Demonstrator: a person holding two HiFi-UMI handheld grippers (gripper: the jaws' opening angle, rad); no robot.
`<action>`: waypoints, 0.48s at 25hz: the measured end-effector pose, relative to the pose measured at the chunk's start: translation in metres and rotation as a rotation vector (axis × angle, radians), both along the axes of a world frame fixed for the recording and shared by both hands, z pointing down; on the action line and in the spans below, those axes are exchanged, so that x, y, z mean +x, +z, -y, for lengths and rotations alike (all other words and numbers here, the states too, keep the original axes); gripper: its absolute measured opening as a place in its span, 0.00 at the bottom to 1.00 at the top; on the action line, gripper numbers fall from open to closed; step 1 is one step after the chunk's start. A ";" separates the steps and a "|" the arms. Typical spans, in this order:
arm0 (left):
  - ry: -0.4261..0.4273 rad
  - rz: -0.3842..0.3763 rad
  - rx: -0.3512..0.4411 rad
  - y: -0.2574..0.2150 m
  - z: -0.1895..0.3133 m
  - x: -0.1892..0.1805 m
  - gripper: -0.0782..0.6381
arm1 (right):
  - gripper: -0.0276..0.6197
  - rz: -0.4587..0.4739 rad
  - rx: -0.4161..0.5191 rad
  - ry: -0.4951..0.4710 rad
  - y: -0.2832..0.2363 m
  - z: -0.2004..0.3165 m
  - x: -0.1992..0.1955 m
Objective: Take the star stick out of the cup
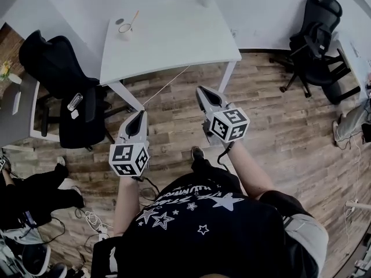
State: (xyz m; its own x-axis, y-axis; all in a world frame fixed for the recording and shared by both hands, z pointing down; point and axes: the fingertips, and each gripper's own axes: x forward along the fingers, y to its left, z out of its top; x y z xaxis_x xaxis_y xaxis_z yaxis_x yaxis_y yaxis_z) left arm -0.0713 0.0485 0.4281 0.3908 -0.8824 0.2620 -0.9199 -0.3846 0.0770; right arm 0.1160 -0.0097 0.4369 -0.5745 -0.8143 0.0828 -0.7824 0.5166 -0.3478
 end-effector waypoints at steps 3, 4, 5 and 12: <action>-0.010 0.007 0.002 -0.003 0.029 0.010 0.11 | 0.07 0.001 0.004 -0.016 -0.002 0.033 0.010; -0.016 0.007 0.002 -0.003 0.039 0.012 0.11 | 0.07 0.003 0.004 -0.021 -0.003 0.044 0.013; -0.023 0.006 0.003 -0.004 0.049 0.015 0.11 | 0.07 0.004 0.004 -0.027 -0.003 0.054 0.016; -0.067 -0.004 0.019 -0.005 0.099 0.034 0.11 | 0.07 -0.006 -0.007 -0.097 0.004 0.114 0.024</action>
State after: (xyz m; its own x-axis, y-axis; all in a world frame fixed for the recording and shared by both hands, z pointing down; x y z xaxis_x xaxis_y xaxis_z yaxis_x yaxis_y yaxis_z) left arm -0.0370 -0.0504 0.4234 0.3322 -0.9113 0.2434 -0.9432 -0.3240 0.0741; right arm 0.1405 -0.1234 0.4406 -0.6504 -0.7540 0.0917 -0.7305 0.5878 -0.3475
